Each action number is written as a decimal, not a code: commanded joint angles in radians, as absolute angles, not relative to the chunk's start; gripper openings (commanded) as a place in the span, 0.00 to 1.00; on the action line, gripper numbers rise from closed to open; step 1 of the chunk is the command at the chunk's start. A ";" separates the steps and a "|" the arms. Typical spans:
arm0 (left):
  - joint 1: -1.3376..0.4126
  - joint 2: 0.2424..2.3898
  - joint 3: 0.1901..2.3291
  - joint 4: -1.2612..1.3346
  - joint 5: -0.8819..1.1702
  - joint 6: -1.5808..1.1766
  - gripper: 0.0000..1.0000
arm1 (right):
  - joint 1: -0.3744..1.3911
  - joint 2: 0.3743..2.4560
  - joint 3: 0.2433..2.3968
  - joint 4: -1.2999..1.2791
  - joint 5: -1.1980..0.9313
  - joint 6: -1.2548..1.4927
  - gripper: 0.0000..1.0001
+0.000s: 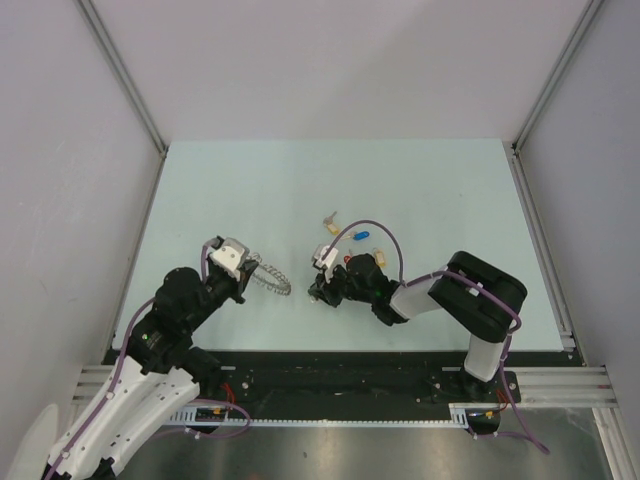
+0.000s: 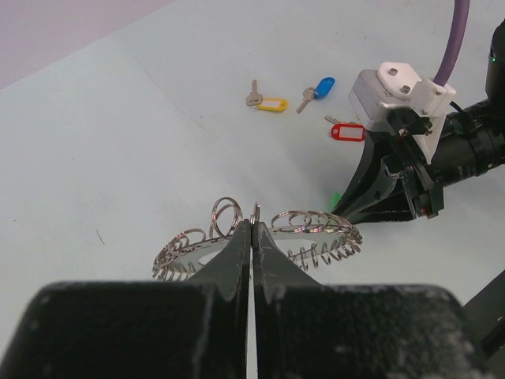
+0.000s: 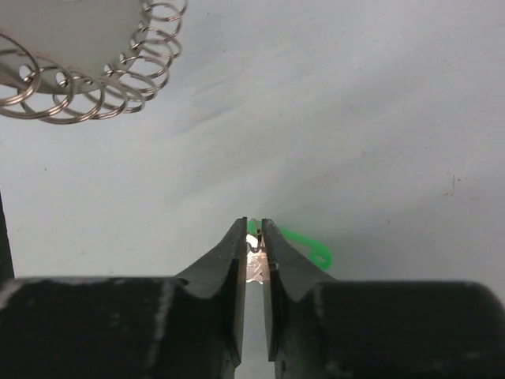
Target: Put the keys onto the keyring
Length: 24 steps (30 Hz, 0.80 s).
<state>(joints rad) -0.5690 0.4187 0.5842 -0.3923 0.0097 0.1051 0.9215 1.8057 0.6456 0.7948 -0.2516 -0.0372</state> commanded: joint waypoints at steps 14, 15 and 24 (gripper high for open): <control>-0.568 0.414 0.583 -0.354 0.002 0.103 0.01 | 0.885 1.609 0.649 0.637 -0.250 0.034 0.46; -0.568 0.414 0.583 -0.353 0.002 0.101 0.01 | 0.879 1.602 0.650 0.603 -0.261 0.050 0.47; -0.568 0.411 0.584 -0.354 0.002 0.101 0.01 | 0.831 1.655 0.903 0.171 -0.365 0.080 0.59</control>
<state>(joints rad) -0.5690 0.4187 0.5835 -0.3923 0.0093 0.1051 0.8417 1.6241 0.7528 0.3912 -0.3008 0.0528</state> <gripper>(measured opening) 0.013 0.597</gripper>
